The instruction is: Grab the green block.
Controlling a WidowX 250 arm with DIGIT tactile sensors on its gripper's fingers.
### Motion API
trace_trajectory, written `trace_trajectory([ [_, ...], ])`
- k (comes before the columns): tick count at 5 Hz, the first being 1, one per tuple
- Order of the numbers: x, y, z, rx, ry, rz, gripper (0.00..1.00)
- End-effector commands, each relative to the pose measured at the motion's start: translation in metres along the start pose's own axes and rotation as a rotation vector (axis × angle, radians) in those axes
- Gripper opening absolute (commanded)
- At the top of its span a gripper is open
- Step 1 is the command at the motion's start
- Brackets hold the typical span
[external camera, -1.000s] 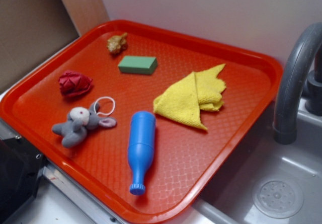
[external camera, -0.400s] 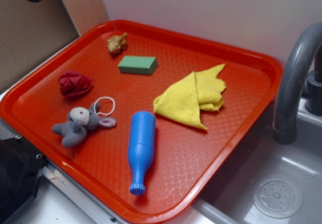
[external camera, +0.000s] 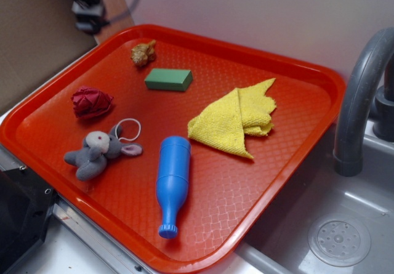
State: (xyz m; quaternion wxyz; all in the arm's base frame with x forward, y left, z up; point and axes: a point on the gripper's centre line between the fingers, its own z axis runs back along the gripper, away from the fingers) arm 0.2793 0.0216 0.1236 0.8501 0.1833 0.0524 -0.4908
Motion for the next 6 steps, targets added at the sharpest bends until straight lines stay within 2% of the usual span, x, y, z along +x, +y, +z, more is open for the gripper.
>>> trace_trajectory([
  [1, 0.062, -0.014, -0.033, -0.112, 0.004, -0.160, 1.00],
  [2, 0.069, -0.015, -0.050, -0.120, 0.036, -0.168, 1.00],
  [3, 0.068, -0.013, -0.062, -0.156, 0.056, -0.177, 1.00],
  [4, 0.066, -0.028, -0.066, -0.275, 0.043, -0.229, 1.00],
  [5, 0.066, -0.033, -0.064, -0.310, 0.015, -0.225, 1.00],
  [6, 0.069, -0.036, -0.069, -0.250, 0.005, -0.192, 0.00],
])
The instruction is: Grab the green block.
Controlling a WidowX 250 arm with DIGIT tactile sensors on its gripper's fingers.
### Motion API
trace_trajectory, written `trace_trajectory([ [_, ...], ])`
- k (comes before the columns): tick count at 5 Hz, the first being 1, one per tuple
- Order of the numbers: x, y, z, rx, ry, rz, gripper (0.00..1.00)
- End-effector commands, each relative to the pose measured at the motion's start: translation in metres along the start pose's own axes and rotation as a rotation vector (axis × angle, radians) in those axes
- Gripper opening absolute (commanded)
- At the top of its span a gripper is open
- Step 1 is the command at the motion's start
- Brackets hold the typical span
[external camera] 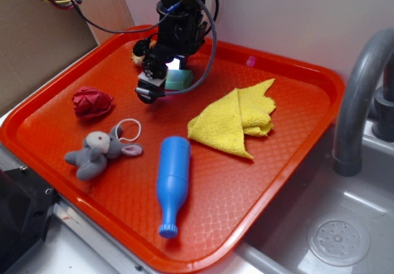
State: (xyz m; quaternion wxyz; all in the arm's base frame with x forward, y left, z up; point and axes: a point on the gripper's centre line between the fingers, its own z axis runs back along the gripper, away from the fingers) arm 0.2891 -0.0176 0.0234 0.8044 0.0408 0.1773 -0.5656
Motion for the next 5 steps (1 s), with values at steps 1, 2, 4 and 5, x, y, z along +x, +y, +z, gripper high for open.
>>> trace_trajectory([
  [1, 0.004, -0.003, 0.013, 0.161, -0.053, 0.067, 0.00],
  [2, 0.009, -0.009, 0.012, 0.236, -0.031, 0.132, 0.00],
  [4, -0.009, -0.054, 0.105, 0.278, -0.272, 0.664, 0.00],
  [5, -0.018, -0.079, 0.143, 0.143, -0.325, 0.863, 0.00],
])
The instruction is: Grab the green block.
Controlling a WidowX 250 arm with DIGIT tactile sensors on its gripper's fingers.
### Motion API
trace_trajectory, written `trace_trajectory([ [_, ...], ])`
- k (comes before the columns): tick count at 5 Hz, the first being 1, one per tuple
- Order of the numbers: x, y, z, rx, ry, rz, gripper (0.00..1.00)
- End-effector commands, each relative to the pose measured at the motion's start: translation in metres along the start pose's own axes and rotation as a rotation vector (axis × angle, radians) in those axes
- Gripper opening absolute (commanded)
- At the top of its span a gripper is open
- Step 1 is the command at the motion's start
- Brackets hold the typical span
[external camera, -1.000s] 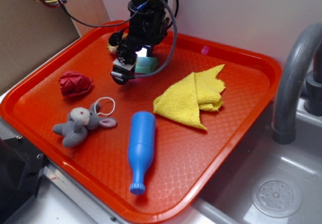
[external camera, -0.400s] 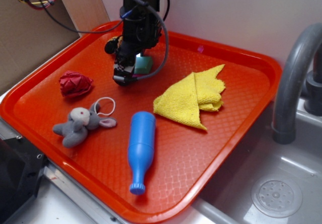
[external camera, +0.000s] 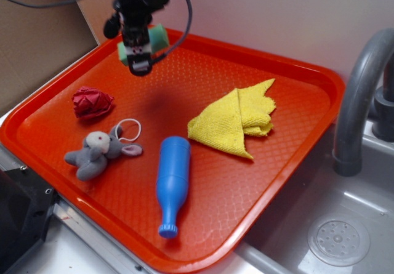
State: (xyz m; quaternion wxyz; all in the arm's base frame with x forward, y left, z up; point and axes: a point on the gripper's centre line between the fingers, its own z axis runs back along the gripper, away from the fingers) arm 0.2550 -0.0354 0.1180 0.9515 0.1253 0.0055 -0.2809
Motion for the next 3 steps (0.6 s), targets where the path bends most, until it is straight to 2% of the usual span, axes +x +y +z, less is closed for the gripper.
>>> trace_trajectory([
  [1, -0.008, -0.019, 0.086, -0.149, -0.025, 0.377, 0.00],
  [2, -0.019, -0.009, 0.106, -0.146, -0.074, 0.512, 0.00],
  [3, -0.030, 0.007, 0.112, -0.160, -0.104, 0.529, 0.00],
])
